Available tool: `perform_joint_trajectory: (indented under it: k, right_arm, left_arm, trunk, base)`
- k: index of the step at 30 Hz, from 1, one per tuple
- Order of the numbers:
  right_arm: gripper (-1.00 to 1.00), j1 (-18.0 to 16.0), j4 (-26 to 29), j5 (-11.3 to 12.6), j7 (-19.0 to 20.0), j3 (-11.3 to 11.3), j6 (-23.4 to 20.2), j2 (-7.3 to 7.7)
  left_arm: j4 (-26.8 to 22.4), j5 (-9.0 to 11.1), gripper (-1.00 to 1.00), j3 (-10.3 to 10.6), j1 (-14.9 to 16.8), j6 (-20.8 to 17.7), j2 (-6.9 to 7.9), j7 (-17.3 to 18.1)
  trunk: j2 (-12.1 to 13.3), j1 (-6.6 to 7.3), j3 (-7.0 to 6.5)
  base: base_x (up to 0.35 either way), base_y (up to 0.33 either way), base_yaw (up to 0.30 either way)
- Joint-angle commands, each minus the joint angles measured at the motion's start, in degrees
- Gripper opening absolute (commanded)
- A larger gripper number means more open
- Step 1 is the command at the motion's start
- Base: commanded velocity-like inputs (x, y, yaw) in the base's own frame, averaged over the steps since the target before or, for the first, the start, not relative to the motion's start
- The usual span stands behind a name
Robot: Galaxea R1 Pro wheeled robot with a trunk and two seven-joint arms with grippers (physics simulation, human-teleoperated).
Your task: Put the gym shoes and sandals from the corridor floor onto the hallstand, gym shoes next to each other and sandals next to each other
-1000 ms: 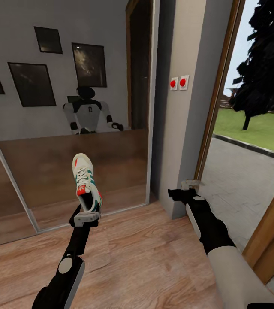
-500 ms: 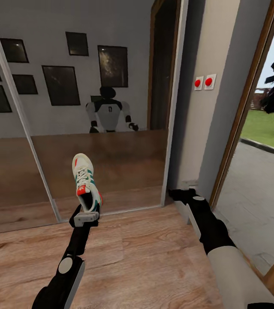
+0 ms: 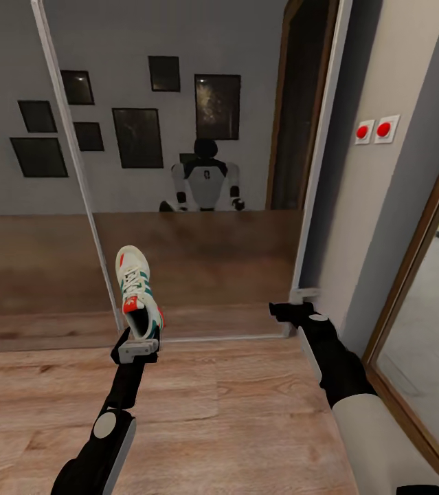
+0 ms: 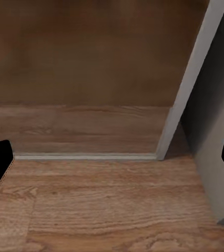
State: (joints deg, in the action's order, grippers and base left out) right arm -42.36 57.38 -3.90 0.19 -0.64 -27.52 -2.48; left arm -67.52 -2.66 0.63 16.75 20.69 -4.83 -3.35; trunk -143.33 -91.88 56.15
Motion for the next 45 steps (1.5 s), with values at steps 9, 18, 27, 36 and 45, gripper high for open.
perform_joint_trajectory:
  k: [9,18,27,36,45]
  right_arm:
    - [1.0,0.0,0.1,-0.4,0.0,-0.1,-0.3,0.02]
    - [1.0,0.0,0.1,-0.4,0.0,-0.1,-0.3,0.02]
    - [1.0,0.0,0.1,-0.4,0.1,-0.1,-0.3,0.02]
    - [1.0,0.0,0.0,-0.4,0.1,-0.1,-0.3,0.02]
    - [1.0,0.0,0.0,-0.4,0.0,-0.1,-0.3,0.02]
  left_arm:
    - [0.0,-0.3,-1.0,0.1,0.0,0.1,0.0,-0.4]
    - [0.0,-0.3,-1.0,0.1,0.0,0.1,0.0,-0.4]
    - [0.0,-0.3,-1.0,0.1,0.0,0.1,-0.08,-0.4]
    - [0.0,-0.2,-1.0,0.1,0.0,0.1,-0.09,-0.4]
    - [0.0,-0.3,-1.0,0.1,0.0,0.1,-0.09,-0.4]
  trunk:
    - [0.0,0.0,0.06]
    - [0.0,0.0,0.06]
    - [0.0,0.0,0.06]
    - [0.0,0.0,0.08]
    - [0.0,0.0,0.31]
  base:
    - [0.073,-0.164,0.295]
    - [0.004,-0.011,0.295]
    - [0.0,0.0,0.295]
    - [0.0,0.0,0.296]
    - [0.0,0.0,0.296]
